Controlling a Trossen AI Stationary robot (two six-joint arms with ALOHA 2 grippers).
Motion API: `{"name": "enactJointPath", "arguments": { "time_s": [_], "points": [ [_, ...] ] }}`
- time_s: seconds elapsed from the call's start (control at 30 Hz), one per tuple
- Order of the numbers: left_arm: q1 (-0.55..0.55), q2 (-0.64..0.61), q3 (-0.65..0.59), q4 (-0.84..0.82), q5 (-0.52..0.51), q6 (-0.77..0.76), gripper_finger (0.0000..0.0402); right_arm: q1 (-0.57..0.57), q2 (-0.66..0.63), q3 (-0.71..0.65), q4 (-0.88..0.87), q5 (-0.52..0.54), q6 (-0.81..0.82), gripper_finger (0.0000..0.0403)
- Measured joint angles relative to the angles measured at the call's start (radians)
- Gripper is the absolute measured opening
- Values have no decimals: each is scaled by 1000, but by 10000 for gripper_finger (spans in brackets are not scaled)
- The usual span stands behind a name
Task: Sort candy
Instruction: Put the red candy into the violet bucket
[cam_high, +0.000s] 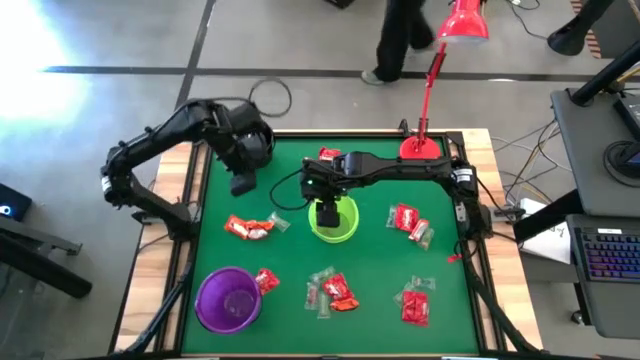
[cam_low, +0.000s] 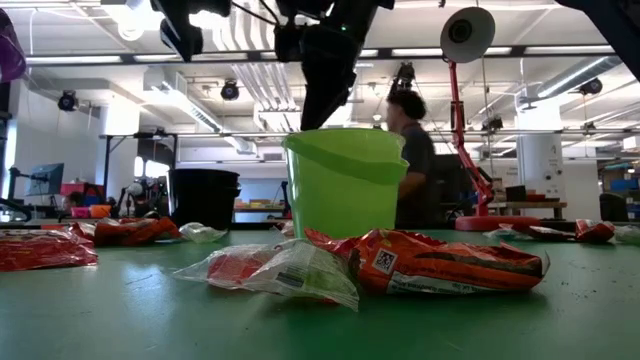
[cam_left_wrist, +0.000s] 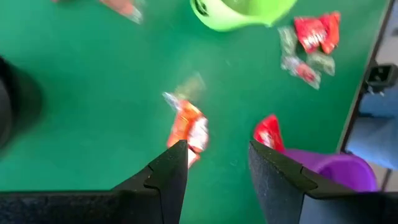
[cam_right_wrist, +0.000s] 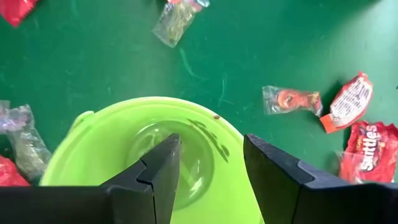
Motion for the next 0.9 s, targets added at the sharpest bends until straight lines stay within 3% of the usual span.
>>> {"name": "enactJointPath", "arguments": {
  "time_s": [0.23, 0.47, 0.63, 0.9],
  "points": [
    [-181, -31, -101, 47, -1, -191, 152, -4, -35, 0, 6, 0, 8, 169],
    [-335, -23, -213, 210, -7, -371, 152, -4, -75, -1, -23, 1, 39, 169],
    [-402, -27, -271, 304, -8, -467, 152, -4, -137, -1, -98, 50, 75, 169],
    [-456, -28, -305, 334, -46, -496, 152, -4, -240, -1, -155, 68, 123, 169]
  ]
}}
